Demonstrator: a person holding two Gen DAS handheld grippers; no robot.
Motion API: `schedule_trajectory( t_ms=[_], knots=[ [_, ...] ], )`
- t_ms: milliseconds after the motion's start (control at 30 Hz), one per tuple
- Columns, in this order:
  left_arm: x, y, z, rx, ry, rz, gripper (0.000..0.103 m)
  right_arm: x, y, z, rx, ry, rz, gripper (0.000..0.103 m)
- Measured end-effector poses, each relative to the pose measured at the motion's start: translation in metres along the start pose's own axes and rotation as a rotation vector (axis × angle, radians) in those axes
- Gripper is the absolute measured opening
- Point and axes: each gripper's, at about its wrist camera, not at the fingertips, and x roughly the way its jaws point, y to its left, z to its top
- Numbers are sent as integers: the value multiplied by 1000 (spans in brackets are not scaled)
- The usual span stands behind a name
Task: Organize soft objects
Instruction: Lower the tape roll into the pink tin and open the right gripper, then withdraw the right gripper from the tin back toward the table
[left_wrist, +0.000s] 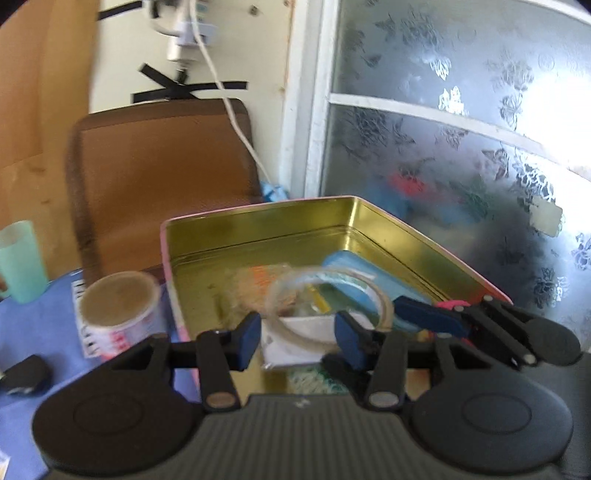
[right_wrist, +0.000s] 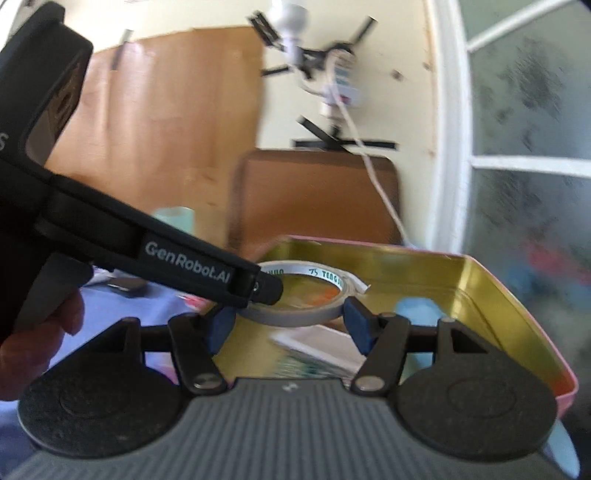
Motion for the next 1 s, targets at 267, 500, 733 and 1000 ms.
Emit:
schedule_trajectory(
  t_ms=[267, 500, 733, 1000],
  knots=[
    [0, 1, -8, -18, 32, 24, 47, 10, -41, -14, 117, 30, -167, 66],
    [-35, 17, -20, -78, 5, 14, 49, 7, -30, -9, 133, 14, -126, 63],
    [-79, 63, -54, -173, -36, 97, 51, 3, -2, 4, 87, -14, -60, 63],
    [-109, 136, -104, -313, 32, 330, 51, 4, 58, 10, 8, -12, 116, 62]
  ],
)
